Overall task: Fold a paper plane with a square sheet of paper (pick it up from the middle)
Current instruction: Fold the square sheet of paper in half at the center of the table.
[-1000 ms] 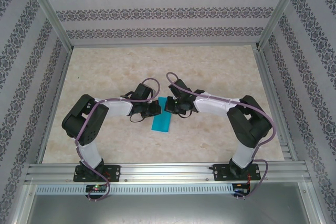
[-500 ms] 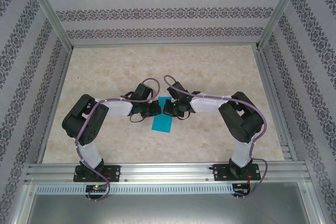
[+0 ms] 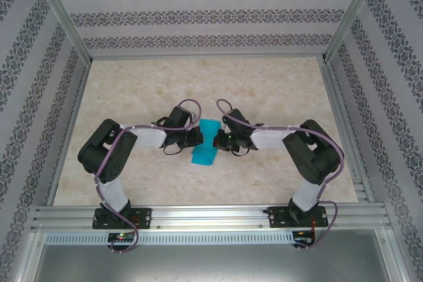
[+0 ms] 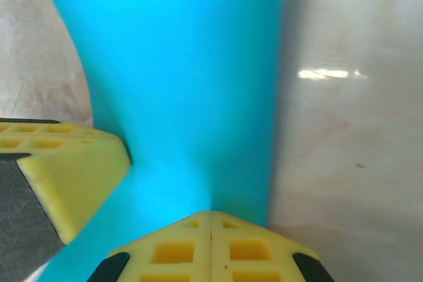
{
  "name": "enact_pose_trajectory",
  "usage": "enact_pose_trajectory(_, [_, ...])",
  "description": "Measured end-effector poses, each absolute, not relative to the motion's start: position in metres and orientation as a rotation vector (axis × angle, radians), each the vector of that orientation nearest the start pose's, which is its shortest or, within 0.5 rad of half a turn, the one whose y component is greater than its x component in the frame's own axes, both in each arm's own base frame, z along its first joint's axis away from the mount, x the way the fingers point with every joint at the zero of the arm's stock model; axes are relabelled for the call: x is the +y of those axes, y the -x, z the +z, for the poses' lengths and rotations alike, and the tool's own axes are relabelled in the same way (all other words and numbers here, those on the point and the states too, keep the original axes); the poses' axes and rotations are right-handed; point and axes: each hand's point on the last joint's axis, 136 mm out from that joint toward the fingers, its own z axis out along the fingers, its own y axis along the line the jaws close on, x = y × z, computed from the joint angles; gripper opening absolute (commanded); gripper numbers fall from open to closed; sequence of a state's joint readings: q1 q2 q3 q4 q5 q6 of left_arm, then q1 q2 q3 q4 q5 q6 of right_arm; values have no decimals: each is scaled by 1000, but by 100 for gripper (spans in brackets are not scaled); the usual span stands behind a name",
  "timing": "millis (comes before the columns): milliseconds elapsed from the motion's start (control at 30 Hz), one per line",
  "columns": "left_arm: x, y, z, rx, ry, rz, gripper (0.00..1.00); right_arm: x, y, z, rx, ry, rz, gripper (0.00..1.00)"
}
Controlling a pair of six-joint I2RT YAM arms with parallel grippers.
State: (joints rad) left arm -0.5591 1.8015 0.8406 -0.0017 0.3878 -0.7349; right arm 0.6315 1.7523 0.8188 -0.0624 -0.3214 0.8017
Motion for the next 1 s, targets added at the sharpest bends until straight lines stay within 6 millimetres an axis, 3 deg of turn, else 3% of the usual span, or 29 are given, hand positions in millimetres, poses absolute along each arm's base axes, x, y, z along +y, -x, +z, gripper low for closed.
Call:
enact_pose_trajectory(233, [-270, -307, 13, 2728, 68, -951, 1, 260, -283, 26, 2773, -120, 855, 0])
enact_pose_trajectory(400, [-270, -307, 13, 2727, 67, -953, 1, 278, -304, 60, 2684, -64, 919, 0])
enact_pose_trajectory(500, [-270, -307, 13, 2728, 67, -953, 1, 292, -320, 70, 2644, -33, 963, 0])
enact_pose_trajectory(600, [-270, -308, 13, 2728, 67, -952, 1, 300, -326, 56, 2665, -21, 977, 0])
enact_pose_trajectory(767, [-270, -307, 13, 2729, 68, -952, 1, 299, -319, 26, 2743, -15, 956, 0])
enact_pose_trajectory(1000, [-270, -307, 12, 2729, 66, -955, 0, 282, -321, 13, 2738, -54, 948, 0])
